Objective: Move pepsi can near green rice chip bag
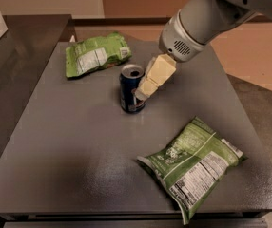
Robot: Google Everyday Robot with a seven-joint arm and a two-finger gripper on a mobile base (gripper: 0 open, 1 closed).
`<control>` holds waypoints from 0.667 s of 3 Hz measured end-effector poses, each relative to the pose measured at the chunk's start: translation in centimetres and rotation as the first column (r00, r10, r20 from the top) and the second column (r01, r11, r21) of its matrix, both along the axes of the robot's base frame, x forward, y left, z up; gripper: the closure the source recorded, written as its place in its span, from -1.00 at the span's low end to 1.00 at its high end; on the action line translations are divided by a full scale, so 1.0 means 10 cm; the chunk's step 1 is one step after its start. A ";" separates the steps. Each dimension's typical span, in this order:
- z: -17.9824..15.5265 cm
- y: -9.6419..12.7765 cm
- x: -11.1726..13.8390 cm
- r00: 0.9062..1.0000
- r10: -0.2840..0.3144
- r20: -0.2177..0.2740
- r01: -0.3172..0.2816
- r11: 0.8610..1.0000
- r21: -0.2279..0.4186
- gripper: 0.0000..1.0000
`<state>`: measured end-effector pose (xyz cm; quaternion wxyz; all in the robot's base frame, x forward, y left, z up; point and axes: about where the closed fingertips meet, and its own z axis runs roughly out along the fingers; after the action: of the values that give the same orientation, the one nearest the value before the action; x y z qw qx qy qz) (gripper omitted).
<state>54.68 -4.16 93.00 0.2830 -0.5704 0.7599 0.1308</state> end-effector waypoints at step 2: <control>-0.19 0.37 0.02 0.997 0.065 -0.032 -0.065 0.998 0.015 -1.00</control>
Offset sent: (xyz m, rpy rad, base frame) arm 0.0038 0.0493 -0.0298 0.0101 0.0525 0.0959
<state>54.91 -0.44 91.12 0.2701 -0.5906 0.7445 0.1546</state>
